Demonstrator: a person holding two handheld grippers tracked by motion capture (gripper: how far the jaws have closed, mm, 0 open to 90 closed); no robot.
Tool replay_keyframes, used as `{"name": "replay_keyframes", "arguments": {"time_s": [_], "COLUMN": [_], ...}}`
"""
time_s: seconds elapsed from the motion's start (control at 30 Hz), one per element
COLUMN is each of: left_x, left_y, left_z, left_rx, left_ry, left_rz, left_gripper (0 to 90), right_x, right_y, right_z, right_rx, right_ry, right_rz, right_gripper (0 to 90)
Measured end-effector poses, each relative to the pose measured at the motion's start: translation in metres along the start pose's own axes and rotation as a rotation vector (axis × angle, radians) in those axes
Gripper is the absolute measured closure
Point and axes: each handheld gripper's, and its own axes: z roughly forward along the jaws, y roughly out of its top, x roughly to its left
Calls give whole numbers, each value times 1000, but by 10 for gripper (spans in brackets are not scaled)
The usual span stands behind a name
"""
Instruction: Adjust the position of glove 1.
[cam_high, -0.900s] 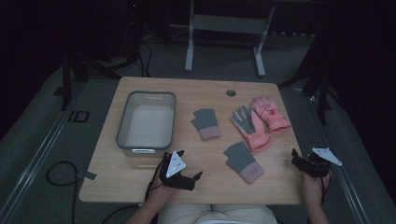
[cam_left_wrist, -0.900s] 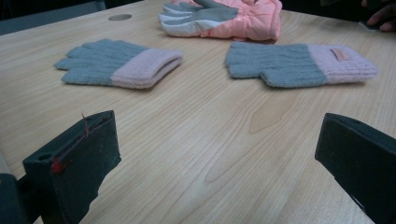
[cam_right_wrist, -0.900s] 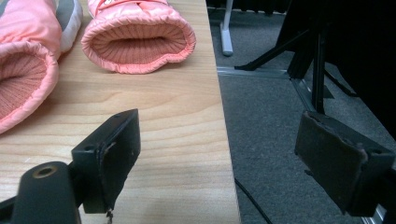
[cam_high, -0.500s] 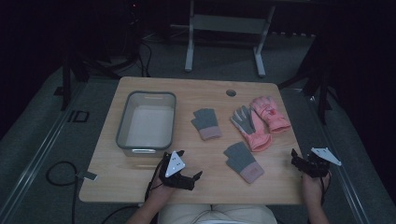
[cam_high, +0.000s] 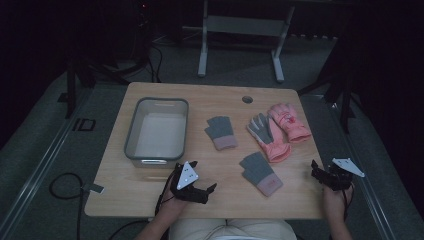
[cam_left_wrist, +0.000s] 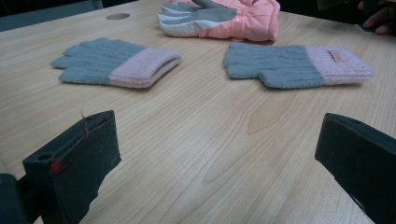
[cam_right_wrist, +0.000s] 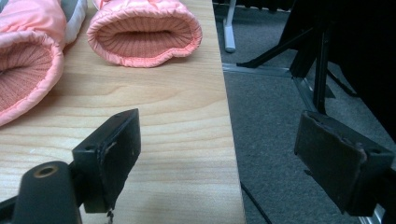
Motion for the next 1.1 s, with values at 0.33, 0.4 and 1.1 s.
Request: {"name": "replay_keyframes", "arguments": {"time_s": [0.33,0.4,1.1], "left_x": [0,0,0], "left_y": [0,0,0], "left_z": [0,0,0], "left_rx": [-4,-2,3], "left_ry": [-7,-7,-13], "left_rz": [3,3,3], "left_gripper": [0,0,0], "right_x": [0,0,6], "right_y": [0,1,33], "right_z": [1,2,-15], "right_rx": [20,26,6], "right_ry": [17,27,74], "right_rz": [3,-2,10], "right_gripper": [142,142,136]}}
